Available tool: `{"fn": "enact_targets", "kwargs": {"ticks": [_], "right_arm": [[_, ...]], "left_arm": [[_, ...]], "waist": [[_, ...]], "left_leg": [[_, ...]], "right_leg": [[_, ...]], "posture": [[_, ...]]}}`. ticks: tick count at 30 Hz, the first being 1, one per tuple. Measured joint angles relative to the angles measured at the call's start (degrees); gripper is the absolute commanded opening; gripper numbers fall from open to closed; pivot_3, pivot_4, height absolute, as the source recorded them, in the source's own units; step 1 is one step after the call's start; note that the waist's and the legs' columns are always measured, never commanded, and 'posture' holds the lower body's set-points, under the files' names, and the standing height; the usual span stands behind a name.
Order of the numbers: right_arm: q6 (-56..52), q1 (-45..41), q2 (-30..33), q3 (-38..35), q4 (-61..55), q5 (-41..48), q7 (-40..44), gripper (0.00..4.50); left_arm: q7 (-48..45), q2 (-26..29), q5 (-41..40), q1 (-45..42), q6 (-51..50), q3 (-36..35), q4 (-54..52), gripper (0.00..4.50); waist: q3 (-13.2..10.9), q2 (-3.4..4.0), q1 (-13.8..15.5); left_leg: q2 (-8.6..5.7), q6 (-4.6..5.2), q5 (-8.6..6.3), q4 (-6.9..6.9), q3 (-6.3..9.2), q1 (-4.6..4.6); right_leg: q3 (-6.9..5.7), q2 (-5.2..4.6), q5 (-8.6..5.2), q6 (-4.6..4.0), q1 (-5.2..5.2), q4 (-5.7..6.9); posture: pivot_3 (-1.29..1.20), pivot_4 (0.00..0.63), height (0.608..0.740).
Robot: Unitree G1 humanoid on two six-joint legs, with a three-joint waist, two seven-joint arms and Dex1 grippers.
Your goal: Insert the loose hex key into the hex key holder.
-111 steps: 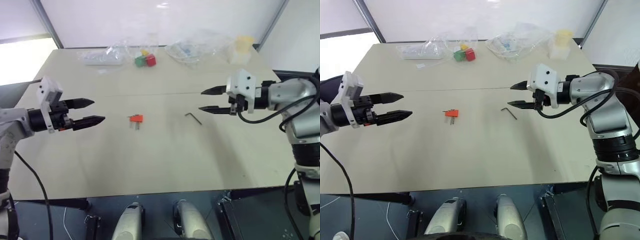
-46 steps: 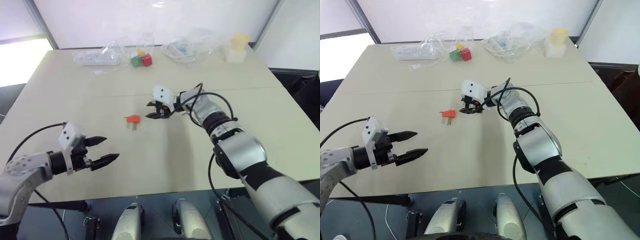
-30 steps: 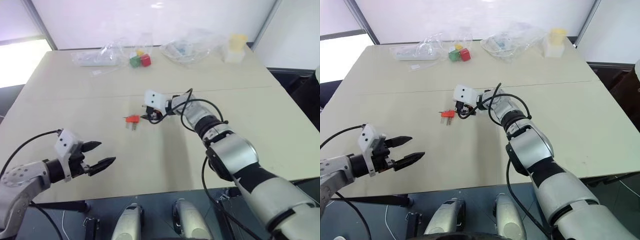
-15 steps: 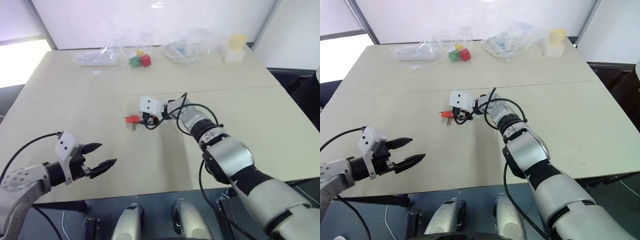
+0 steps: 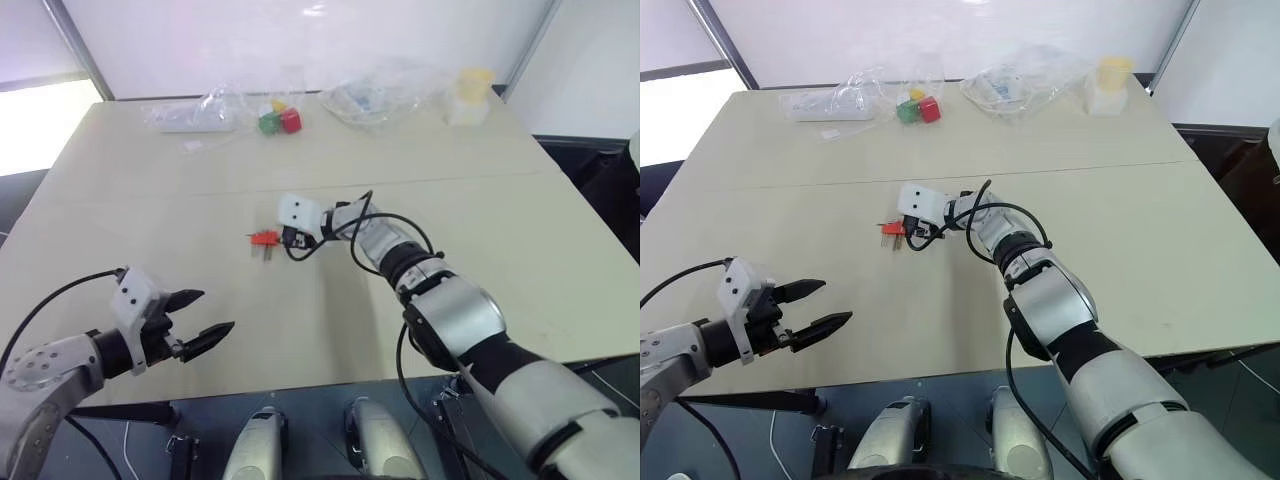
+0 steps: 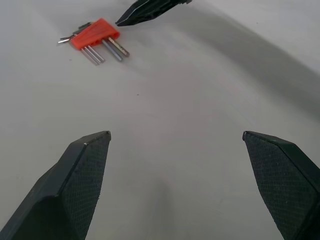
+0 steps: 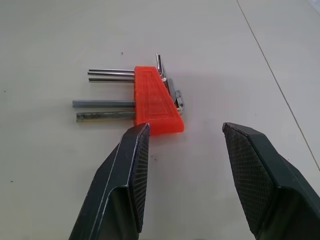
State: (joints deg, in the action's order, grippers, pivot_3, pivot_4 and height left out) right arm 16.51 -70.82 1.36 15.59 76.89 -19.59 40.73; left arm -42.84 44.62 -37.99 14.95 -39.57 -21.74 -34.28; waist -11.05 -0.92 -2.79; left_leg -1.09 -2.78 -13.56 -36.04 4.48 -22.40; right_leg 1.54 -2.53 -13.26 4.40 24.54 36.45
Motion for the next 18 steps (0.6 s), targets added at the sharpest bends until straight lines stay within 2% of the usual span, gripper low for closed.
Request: {"fn": "enact_targets", "kwargs": {"ticks": [18], "right_arm": [[0.24,1.74,-1.67,-0.33,0.05,-0.40,-0.46,2.41]], "left_arm": [[-0.40,0.14,0.16,-0.21,0.03,0.12,0.01,4.44]], "waist": [[0.00,0.00,-0.73]], "left_leg": [[0.00,0.00,0.00,0.00,0.01,0.00]], "right_leg": [[0.00,0.01,0.00,0.01,-0.01,0.00]], "posture": [[0.00,0.150,0.740]]}}
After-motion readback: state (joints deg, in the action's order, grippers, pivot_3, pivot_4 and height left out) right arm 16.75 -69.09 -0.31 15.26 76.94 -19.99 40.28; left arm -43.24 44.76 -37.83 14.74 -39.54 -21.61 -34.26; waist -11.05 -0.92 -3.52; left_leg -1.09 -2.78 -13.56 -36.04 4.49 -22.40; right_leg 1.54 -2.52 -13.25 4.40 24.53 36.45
